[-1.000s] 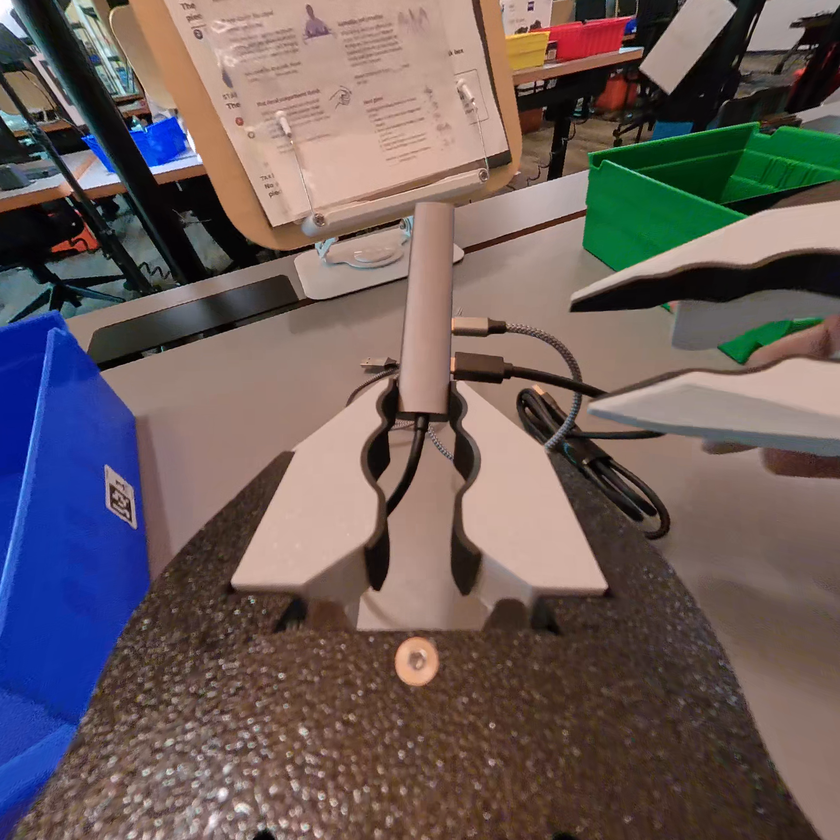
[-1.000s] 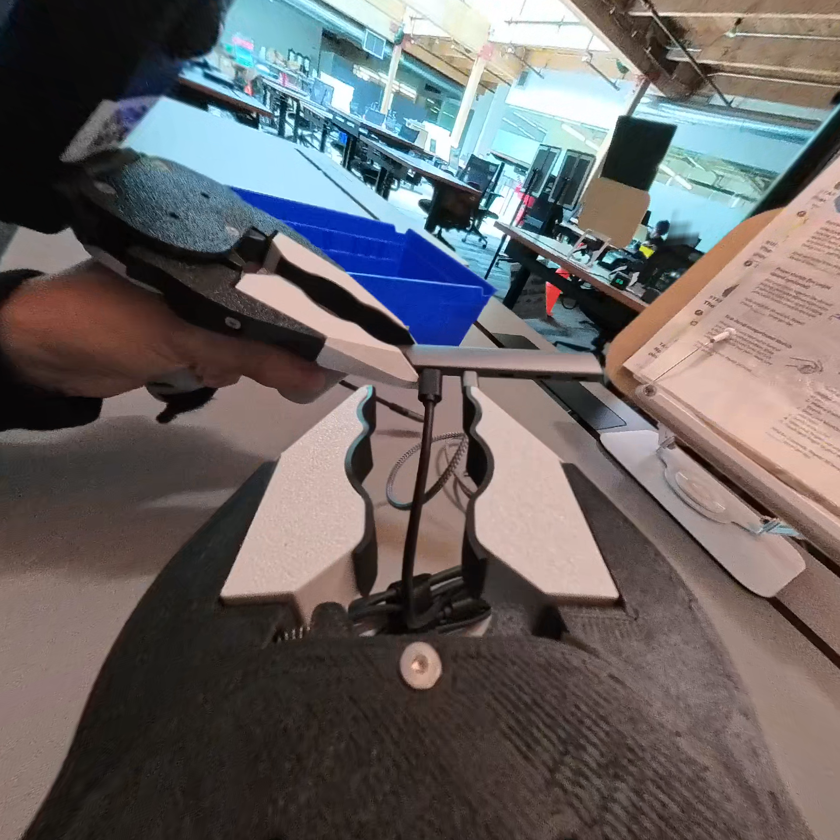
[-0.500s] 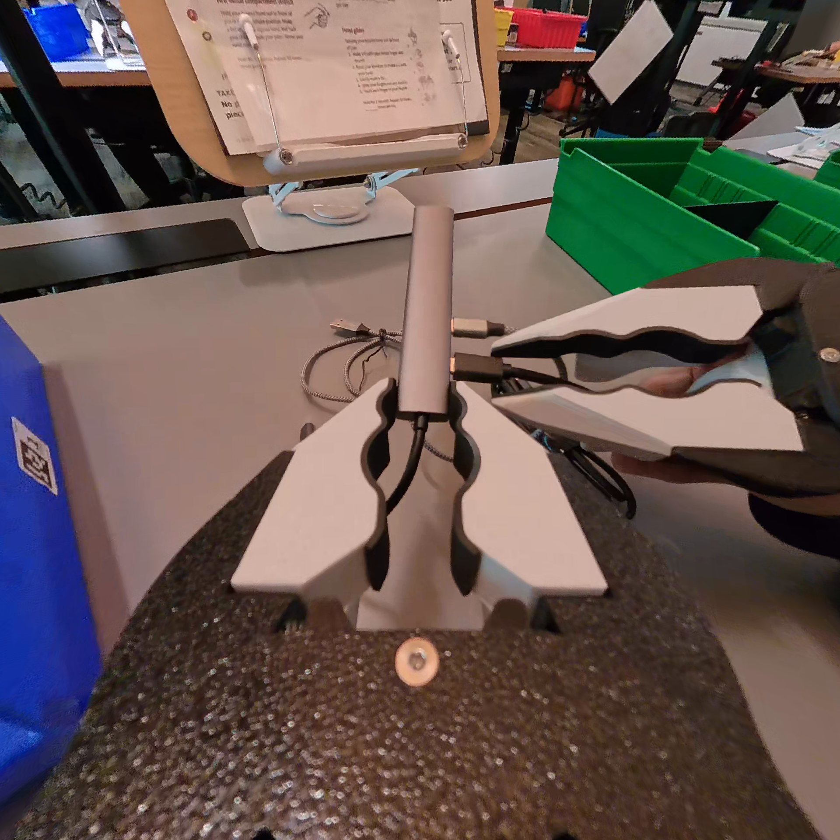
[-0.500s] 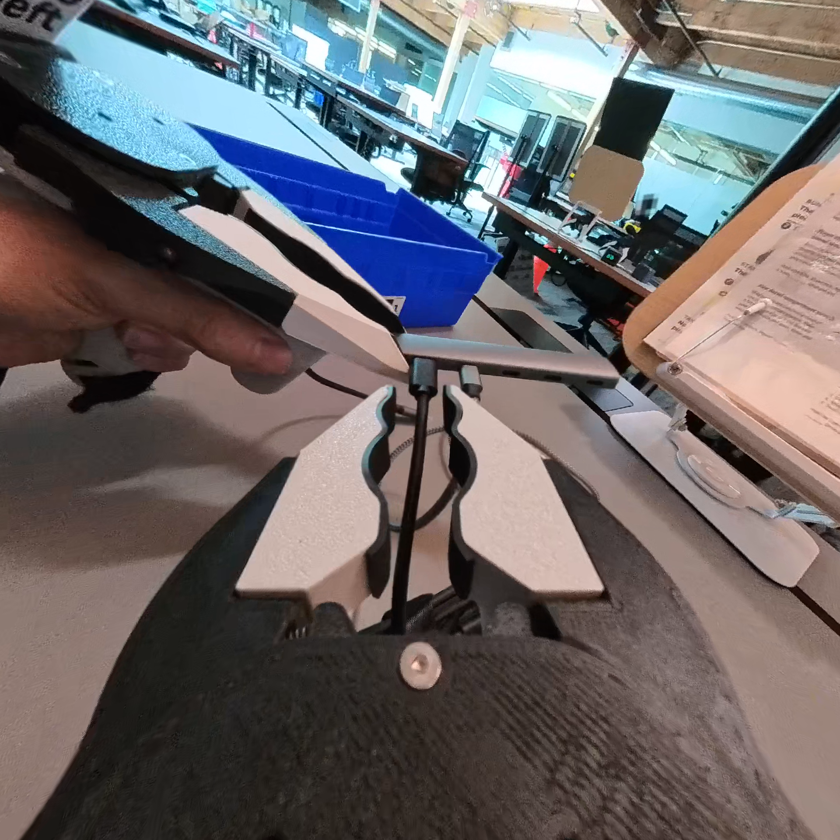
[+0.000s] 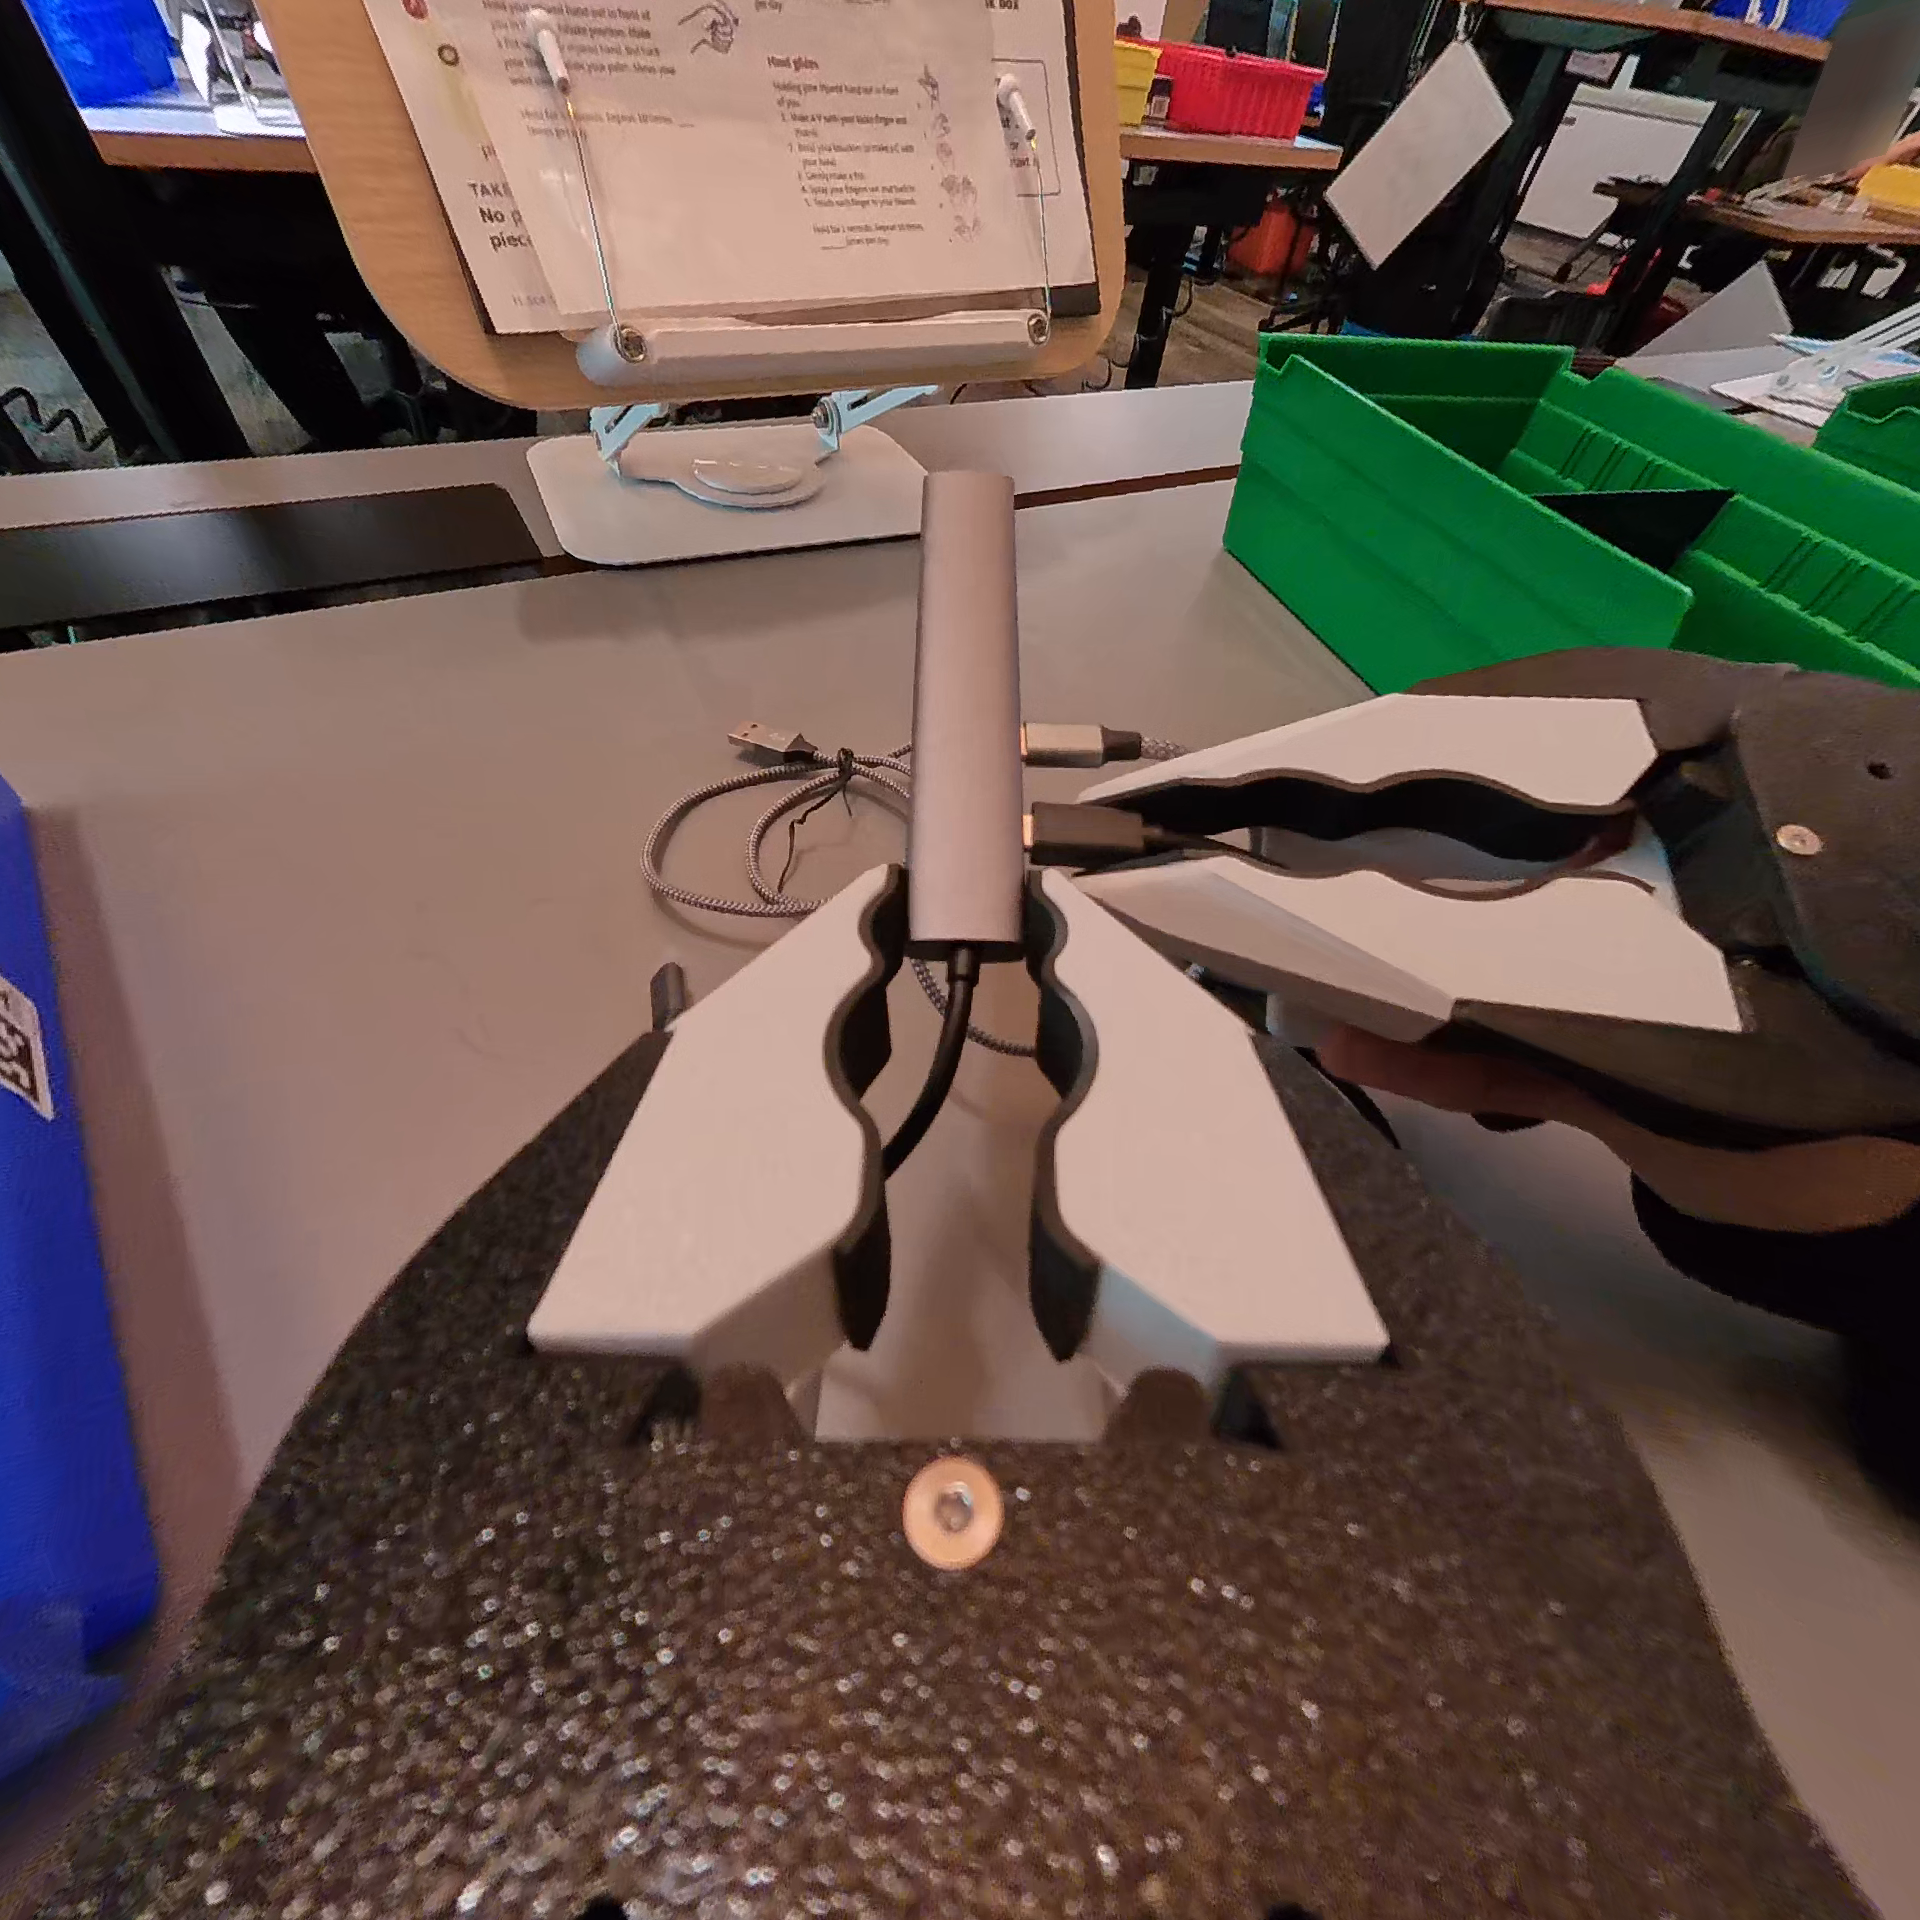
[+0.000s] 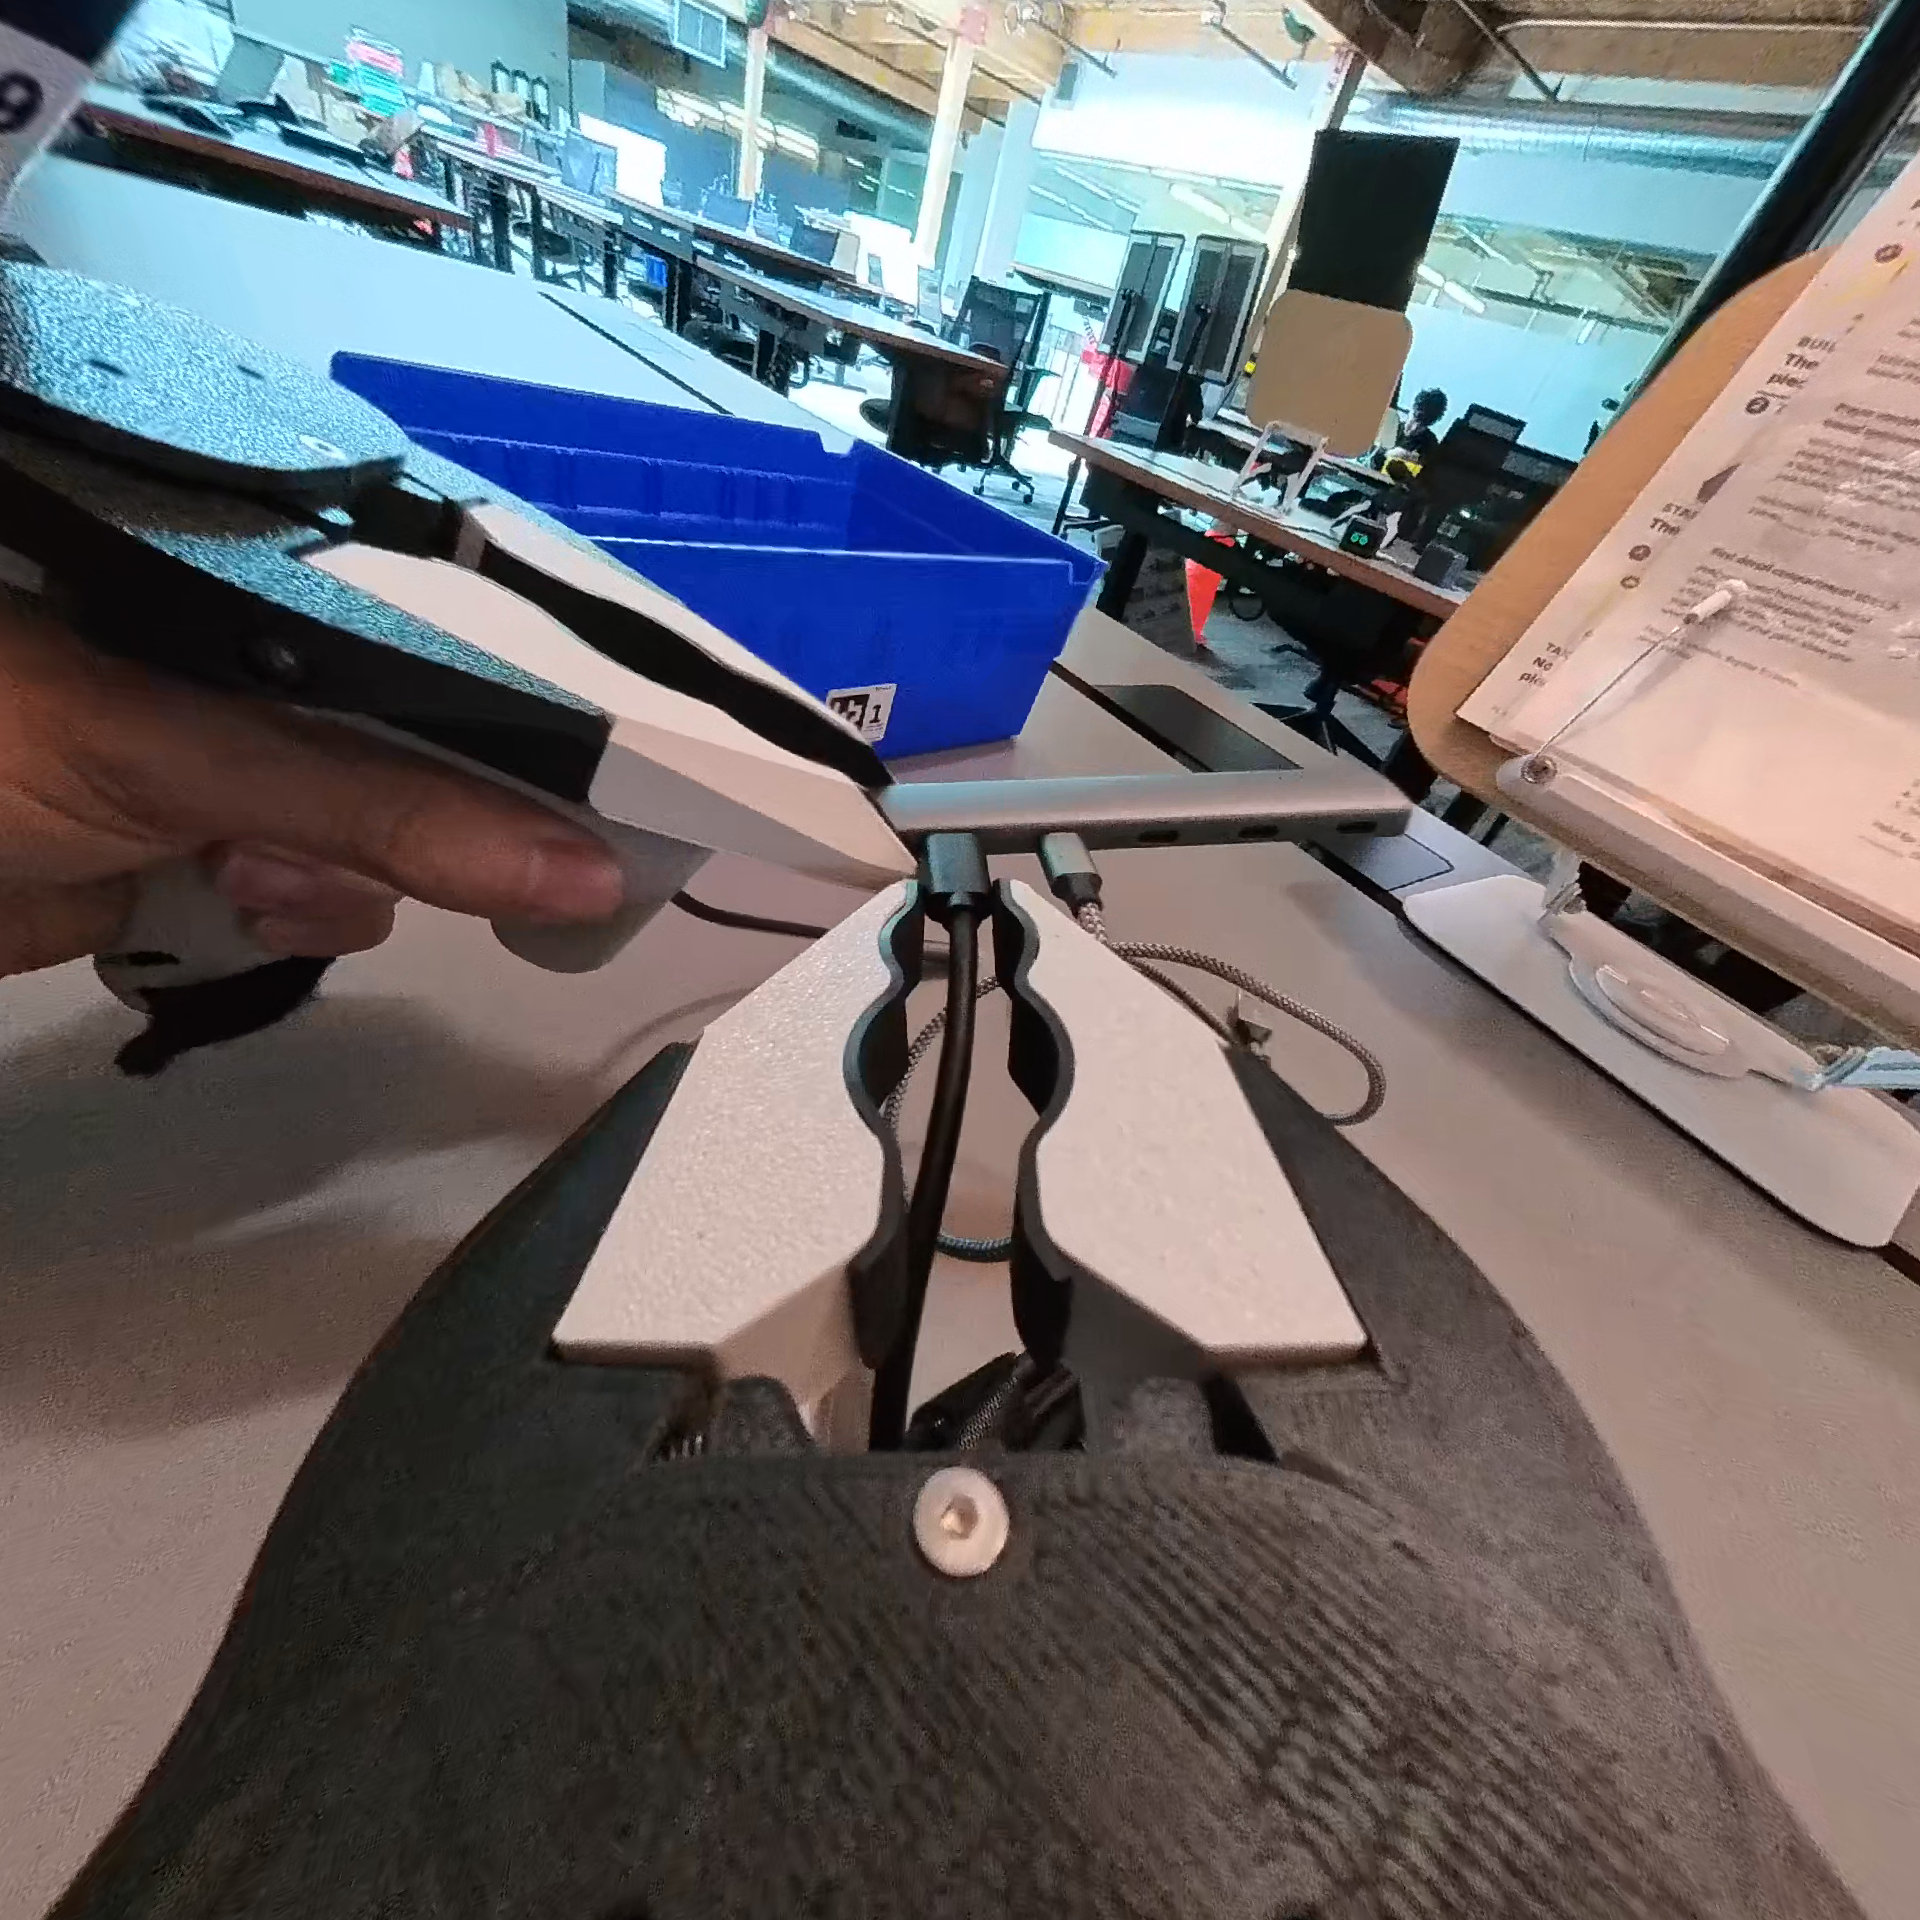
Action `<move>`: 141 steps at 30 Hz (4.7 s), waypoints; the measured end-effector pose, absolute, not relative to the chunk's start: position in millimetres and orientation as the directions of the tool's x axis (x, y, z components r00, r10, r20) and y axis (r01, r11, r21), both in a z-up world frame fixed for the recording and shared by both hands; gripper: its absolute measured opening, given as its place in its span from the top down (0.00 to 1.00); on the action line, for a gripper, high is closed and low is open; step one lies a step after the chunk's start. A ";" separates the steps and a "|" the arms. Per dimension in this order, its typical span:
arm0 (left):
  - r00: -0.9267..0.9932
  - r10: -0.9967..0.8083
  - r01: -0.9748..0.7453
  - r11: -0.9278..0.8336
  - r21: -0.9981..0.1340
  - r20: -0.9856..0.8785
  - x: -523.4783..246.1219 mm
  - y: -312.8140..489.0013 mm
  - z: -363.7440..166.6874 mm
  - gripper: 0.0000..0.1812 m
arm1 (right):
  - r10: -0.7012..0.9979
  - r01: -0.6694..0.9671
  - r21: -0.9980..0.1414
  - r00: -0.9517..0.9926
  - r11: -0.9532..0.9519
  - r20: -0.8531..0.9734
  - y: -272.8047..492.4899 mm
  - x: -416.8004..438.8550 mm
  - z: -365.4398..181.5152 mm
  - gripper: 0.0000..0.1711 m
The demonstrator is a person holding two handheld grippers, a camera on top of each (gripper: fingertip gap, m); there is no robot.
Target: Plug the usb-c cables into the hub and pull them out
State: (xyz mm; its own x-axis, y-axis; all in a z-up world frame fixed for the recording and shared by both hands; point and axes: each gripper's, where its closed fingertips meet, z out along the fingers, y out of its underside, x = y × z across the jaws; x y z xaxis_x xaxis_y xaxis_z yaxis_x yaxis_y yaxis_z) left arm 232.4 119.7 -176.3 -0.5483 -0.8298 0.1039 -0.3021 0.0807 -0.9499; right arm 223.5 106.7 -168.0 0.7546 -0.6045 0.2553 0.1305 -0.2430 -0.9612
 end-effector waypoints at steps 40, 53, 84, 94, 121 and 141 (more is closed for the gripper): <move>-0.336 -0.933 0.083 0.106 -0.991 -0.128 232.0 161.9 -134.0 0.89 | -0.647 0.062 -0.998 0.760 -0.003 0.049 43.0 208.0 -133.3 0.94; -0.483 -0.875 0.008 -0.034 -0.999 0.026 234.4 151.2 -115.4 0.89 | -0.719 0.293 -0.886 0.518 -0.360 0.464 -86.2 190.4 31.9 0.94; -0.631 -0.775 -0.059 0.018 -0.998 0.023 225.4 122.0 -137.2 0.89 | -0.702 0.141 -0.971 0.672 -0.194 0.238 -23.0 207.6 -90.2 0.54; -0.567 -0.808 0.063 0.150 -0.987 -0.159 219.3 106.9 -150.7 0.89 | -0.565 0.131 -0.986 0.808 -0.100 0.164 88.9 216.1 -139.3 0.75; -0.539 -0.784 0.155 0.269 -0.951 -0.310 203.8 91.2 -133.9 0.88 | -0.574 -0.014 -1.000 0.818 0.026 -0.026 72.5 213.2 -135.7 0.95; -0.448 -0.876 0.198 0.096 -0.975 -0.178 210.5 138.7 -90.8 0.89 | -0.789 0.401 -0.913 0.539 -0.067 0.295 -95.8 176.4 93.7 0.95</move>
